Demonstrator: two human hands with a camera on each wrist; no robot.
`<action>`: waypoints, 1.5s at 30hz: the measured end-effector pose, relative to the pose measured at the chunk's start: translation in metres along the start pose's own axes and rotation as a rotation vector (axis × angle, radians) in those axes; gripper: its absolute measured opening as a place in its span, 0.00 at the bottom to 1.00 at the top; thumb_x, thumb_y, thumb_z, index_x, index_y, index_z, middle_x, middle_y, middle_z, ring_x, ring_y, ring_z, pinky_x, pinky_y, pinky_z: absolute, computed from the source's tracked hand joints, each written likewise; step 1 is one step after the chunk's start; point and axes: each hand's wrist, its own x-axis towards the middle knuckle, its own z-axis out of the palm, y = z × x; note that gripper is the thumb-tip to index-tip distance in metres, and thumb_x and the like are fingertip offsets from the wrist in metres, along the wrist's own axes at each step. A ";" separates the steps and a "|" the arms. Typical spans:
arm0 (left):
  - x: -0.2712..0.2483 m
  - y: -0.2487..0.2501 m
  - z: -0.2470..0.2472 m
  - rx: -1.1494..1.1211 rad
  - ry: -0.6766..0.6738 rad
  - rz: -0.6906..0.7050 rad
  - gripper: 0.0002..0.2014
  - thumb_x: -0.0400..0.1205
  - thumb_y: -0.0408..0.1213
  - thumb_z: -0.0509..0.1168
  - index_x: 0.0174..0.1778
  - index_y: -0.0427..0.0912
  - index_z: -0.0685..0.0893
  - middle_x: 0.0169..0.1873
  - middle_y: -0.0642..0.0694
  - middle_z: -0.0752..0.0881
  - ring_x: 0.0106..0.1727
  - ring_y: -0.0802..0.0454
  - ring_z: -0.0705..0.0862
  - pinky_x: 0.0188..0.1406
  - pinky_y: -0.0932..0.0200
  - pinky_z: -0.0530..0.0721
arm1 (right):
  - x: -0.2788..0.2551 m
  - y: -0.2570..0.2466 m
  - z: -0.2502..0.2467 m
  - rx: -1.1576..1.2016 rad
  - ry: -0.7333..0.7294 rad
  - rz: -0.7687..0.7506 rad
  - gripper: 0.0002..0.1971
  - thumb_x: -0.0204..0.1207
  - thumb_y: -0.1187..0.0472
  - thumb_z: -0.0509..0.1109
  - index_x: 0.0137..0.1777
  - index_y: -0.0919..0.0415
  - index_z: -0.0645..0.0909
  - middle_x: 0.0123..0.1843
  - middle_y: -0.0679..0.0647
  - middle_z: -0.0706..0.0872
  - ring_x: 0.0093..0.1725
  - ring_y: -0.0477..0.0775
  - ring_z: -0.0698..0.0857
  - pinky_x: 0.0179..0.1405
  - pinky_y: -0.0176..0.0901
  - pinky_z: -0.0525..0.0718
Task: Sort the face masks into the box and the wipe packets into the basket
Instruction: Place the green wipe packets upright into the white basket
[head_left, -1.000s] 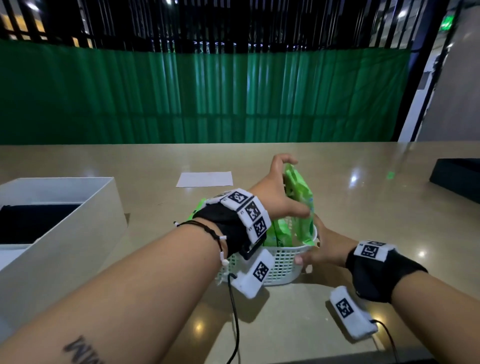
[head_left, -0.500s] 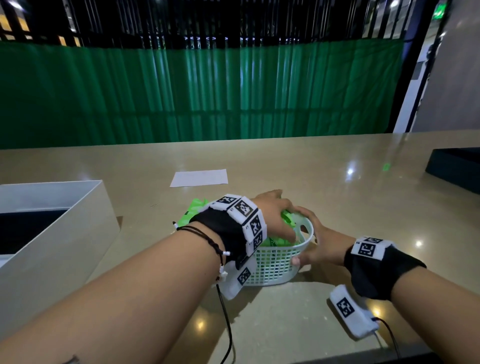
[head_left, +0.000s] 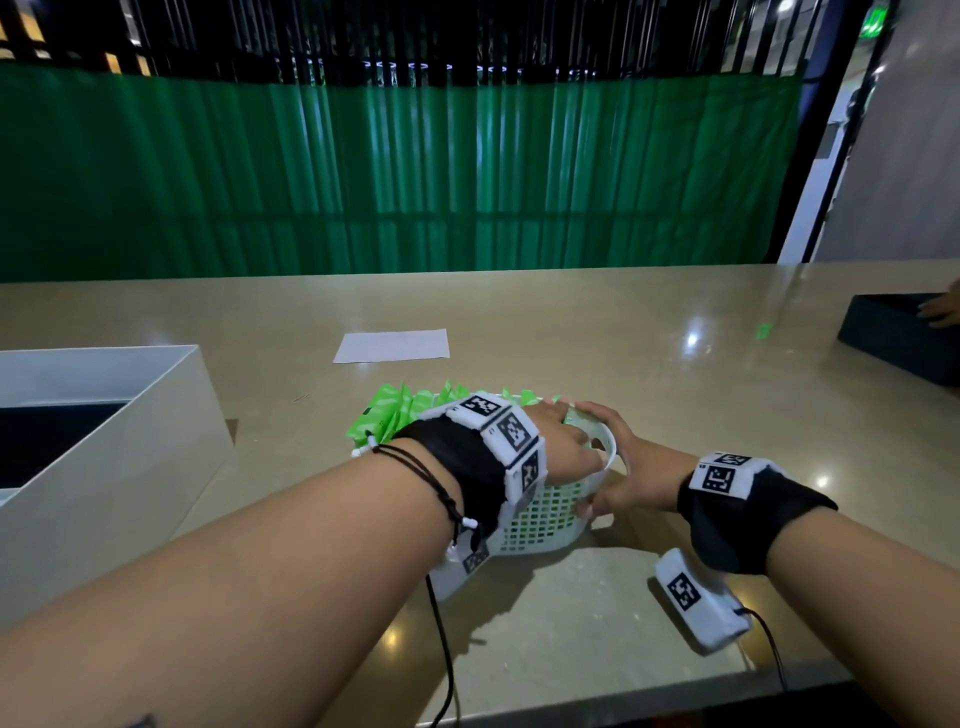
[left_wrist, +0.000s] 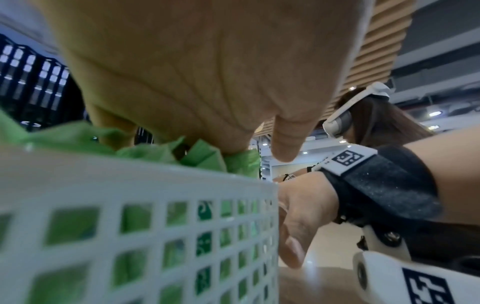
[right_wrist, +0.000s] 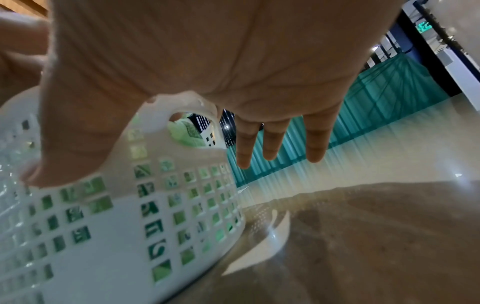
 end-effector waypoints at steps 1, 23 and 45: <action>-0.002 -0.002 -0.002 -0.002 -0.013 0.004 0.26 0.88 0.50 0.46 0.82 0.46 0.59 0.83 0.44 0.52 0.83 0.47 0.48 0.80 0.50 0.48 | -0.001 -0.001 -0.001 -0.018 -0.004 0.006 0.58 0.62 0.61 0.83 0.80 0.43 0.41 0.67 0.44 0.71 0.64 0.45 0.73 0.55 0.25 0.71; -0.053 -0.089 0.007 -0.020 0.102 -0.188 0.43 0.77 0.66 0.58 0.82 0.59 0.42 0.83 0.50 0.41 0.84 0.47 0.45 0.82 0.41 0.42 | 0.008 -0.048 0.016 -0.426 0.072 -0.073 0.64 0.58 0.40 0.80 0.83 0.55 0.39 0.85 0.50 0.44 0.83 0.52 0.52 0.81 0.46 0.56; -0.202 -0.214 -0.008 -0.188 0.184 -0.852 0.32 0.78 0.61 0.60 0.76 0.49 0.68 0.72 0.48 0.76 0.71 0.47 0.74 0.65 0.56 0.70 | 0.089 -0.135 0.075 -0.523 0.016 -0.109 0.62 0.59 0.35 0.77 0.83 0.56 0.41 0.82 0.54 0.48 0.79 0.59 0.63 0.77 0.50 0.66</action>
